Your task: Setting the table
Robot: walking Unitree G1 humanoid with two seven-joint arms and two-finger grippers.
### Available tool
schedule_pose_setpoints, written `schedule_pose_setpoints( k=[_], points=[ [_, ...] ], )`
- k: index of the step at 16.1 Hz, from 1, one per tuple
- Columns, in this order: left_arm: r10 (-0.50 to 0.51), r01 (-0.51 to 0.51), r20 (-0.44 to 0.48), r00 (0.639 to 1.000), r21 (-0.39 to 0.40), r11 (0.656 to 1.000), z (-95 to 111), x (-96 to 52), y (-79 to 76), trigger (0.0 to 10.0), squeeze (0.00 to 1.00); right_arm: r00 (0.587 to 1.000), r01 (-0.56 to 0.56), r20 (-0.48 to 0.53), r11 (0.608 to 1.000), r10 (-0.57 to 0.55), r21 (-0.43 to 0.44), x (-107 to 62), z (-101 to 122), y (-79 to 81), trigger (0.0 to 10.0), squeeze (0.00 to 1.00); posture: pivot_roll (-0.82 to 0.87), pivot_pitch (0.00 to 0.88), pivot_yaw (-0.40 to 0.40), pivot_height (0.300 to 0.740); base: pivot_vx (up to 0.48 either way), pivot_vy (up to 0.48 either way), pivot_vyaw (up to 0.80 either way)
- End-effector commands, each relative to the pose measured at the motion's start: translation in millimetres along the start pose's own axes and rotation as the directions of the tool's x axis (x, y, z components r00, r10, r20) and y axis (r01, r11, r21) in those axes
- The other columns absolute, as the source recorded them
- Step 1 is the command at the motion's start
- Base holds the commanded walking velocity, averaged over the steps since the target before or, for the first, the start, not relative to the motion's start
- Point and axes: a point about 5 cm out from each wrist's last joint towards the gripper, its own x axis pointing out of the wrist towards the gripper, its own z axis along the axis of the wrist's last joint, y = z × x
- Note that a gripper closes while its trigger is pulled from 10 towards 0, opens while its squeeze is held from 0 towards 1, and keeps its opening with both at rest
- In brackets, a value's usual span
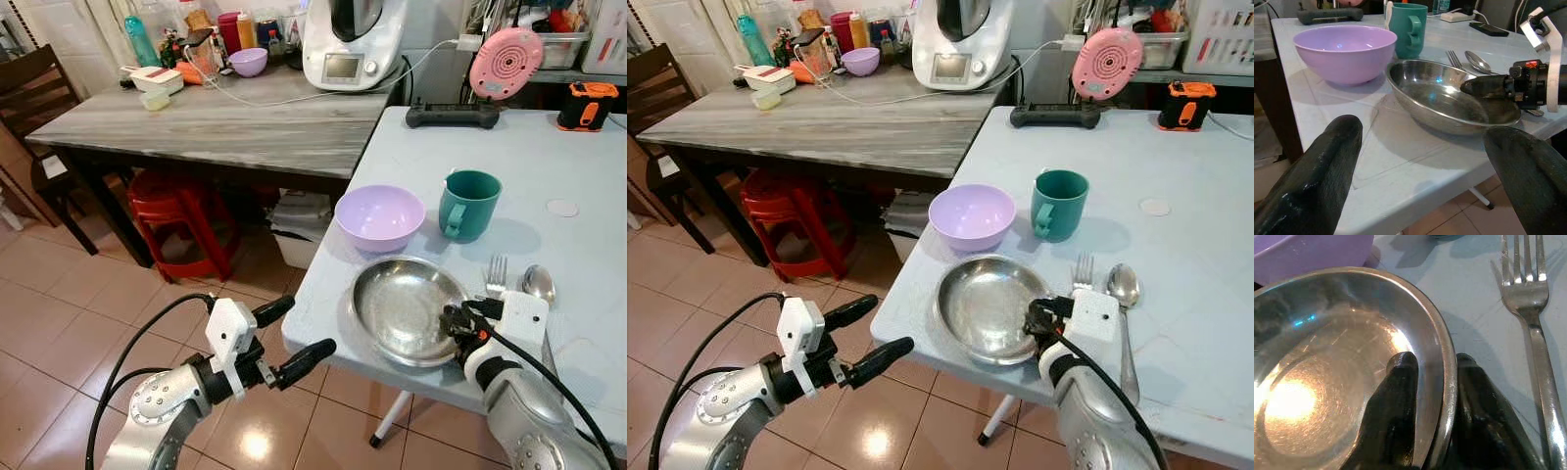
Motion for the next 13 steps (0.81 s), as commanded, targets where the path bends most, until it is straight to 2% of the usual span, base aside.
schedule_pose_setpoints(
  k=[1, 5, 6, 7, 8, 9, 11, 12, 13],
  points=[
    [-0.005, 0.005, 0.002, 1.0, 0.028, 1.0, 3.9, -3.4, 1.7, 10.0, 0.0, 0.999, -0.009, -0.049, 1.0, 0.01, 0.022, 1.7, -5.9, 4.3, 0.0, 0.0, -0.1, 0.0, 0.141, 0.74, 0.0, 0.0, 0.0],
    [0.01, -0.009, -0.022, 1.0, 0.059, 0.998, 1.6, -7.3, 6.4, 10.0, 0.0, 0.998, 0.043, -0.054, 0.999, -0.042, 0.027, 4.5, -2.9, 0.9, 0.0, 0.0, -0.1, 0.0, 0.142, 0.74, 0.0, 0.0, 0.0],
    [0.064, -0.063, -0.013, 0.998, 0.066, 0.996, 1.2, -8.5, 11.0, 10.0, 0.0, 0.997, 0.053, -0.052, 0.997, -0.05, 0.049, 5.0, -1.6, 0.6, 0.0, 0.0, -0.1, 0.0, 0.143, 0.74, 0.0, 0.0, 0.0],
    [0.156, -0.155, -0.007, 0.988, 0.062, 0.986, 0.5, -7.7, 20.2, 10.0, 0.0, 0.997, 0.056, -0.047, 0.997, -0.053, 0.061, 5.6, 0.2, 1.0, 0.9, 0.0, -0.1, 0.0, 0.144, 0.74, 0.0, 0.0, 0.0],
    [0.22, -0.219, -0.011, 0.975, 0.059, 0.974, -0.3, -7.2, 26.8, 10.0, 0.0, 0.998, 0.049, -0.053, 0.997, -0.046, 0.055, 6.3, 0.2, 1.9, 3.4, 0.0, -0.11, 0.0, 0.144, 0.74, 0.0, 0.0, 0.0],
    [0.31, -0.309, -0.012, 0.951, 0.047, 0.95, -1.3, -7.2, 35.9, 10.0, 0.0, 0.996, 0.055, -0.069, 0.998, -0.053, 0.032, 8.2, -1.3, 2.0, 10.0, 0.0, -0.11, 0.0, 0.144, 0.74, 0.0, 0.0, 0.0],
    [0.417, -0.416, -0.013, 0.909, 0.023, 0.909, -2.9, -8.8, 47.8, 10.0, 0.0, 0.997, 0.043, -0.068, 0.999, -0.043, -0.001, 9.8, -0.7, 5.1, 10.0, 0.0, -0.1, 0.0, 0.145, 0.74, 0.0, 0.0, 0.0],
    [0.466, -0.466, -0.01, 0.885, 0.001, 0.885, -3.4, -9.7, 53.7, 10.0, 0.0, 1.0, 0.008, -0.028, 1.0, -0.008, -0.001, 9.7, 2.2, 7.3, 10.0, 0.0, -0.1, 0.0, 0.145, 0.74, 0.0, 0.0, 0.0],
    [0.539, -0.538, -0.004, 0.842, -0.039, 0.842, -3.7, -11.6, 62.8, 10.0, 0.0, 0.998, -0.016, 0.063, 0.999, 0.019, -0.05, 9.6, 9.1, 8.0, 10.0, 0.0, -0.1, 0.0, 0.145, 0.74, 0.0, 0.0, 0.0]
  ],
)
